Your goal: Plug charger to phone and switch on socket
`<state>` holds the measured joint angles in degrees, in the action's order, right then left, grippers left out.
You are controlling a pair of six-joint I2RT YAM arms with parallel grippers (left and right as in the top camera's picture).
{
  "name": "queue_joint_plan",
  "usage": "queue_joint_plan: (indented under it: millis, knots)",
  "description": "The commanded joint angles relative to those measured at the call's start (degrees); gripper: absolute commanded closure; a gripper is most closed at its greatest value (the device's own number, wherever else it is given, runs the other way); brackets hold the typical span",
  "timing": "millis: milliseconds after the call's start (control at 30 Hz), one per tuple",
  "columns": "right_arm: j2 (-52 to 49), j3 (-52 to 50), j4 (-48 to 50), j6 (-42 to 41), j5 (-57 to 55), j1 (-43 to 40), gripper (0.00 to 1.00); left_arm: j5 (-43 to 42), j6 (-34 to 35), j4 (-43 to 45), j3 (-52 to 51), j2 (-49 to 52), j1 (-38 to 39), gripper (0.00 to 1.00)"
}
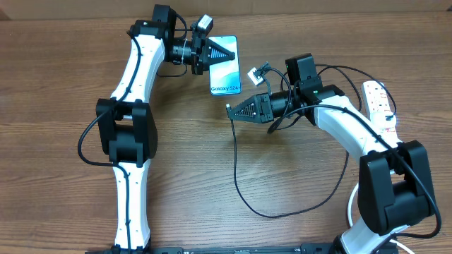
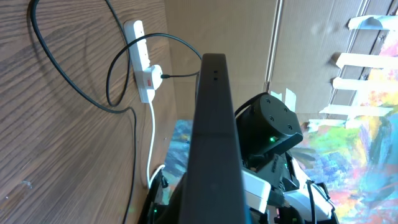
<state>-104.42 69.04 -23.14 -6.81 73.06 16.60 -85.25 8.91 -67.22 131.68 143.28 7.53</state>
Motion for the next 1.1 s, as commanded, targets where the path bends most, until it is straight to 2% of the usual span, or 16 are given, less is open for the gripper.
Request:
queue_joint_plan:
  millis: [0, 1067]
  knots:
    - [1.4, 0.7, 0.4, -4.7, -4.1, 0.5, 0.96, -1.8, 0.5, 0.2, 1.2, -1.2, 0.4, 0.96]
    - [1.4, 0.7, 6.9, -8.4, -4.0, 0.5, 0.96, -1.8, 0.5, 0.2, 1.2, -1.2, 0.5, 0.96]
